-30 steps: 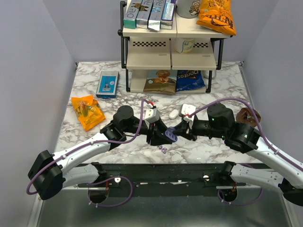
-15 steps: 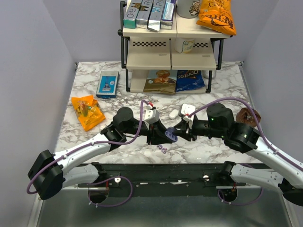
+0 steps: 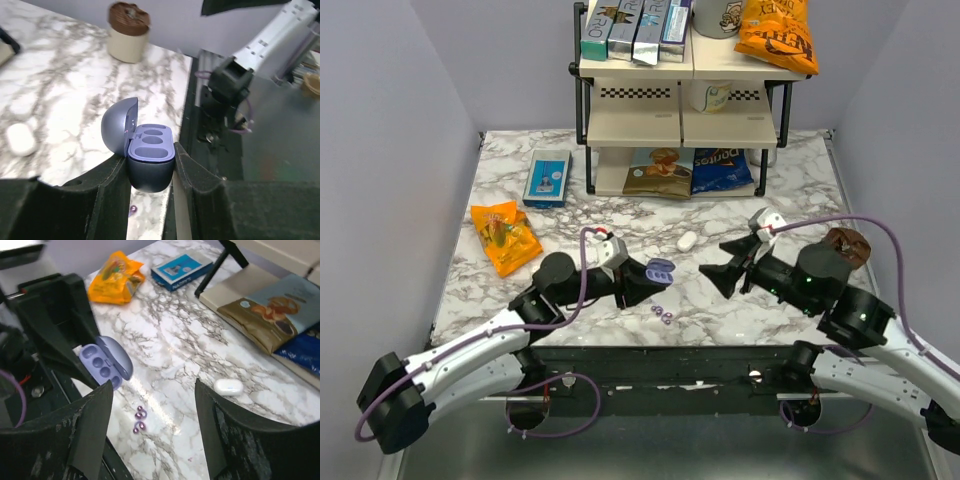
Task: Insert the wireless bluetooth earbuds into the charging case
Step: Open the charging case, then pick up the earbud from the center of the board.
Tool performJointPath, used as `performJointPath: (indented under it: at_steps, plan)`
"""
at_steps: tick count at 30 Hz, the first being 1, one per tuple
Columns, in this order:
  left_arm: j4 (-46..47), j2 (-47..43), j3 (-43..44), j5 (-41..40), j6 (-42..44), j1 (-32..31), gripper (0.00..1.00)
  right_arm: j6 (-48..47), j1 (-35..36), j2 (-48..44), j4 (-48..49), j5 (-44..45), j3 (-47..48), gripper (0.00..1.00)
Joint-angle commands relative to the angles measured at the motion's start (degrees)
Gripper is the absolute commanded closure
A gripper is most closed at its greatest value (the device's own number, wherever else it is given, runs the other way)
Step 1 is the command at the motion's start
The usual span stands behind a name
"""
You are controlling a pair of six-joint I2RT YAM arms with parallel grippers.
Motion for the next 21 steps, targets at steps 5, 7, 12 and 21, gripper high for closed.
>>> performJointPath:
  at_steps: [5, 7, 12, 21]
  plan:
    - [0.7, -10.6, -6.6, -19.5, -1.4, -0.5, 1.00, 22.2, -0.6, 7.8, 9.2, -0.6, -19.3, 0.44]
    - [1.5, -12.5, -7.8, -19.9, -1.5, -0.7, 1.00, 24.6, -0.6, 11.3, 12.0, -1.8, -22.5, 0.49]
    - [0.7, -13.7, -8.1, -19.9, -0.5, -1.6, 1.00, 24.3, -0.7, 17.3, 17.5, -6.9, -23.1, 0.57]
    - [1.5, -14.6, -9.9, -25.4, -1.4, -6.9, 1.00, 23.3, -0.6, 29.9, 19.3, -8.2, -20.2, 0.46]
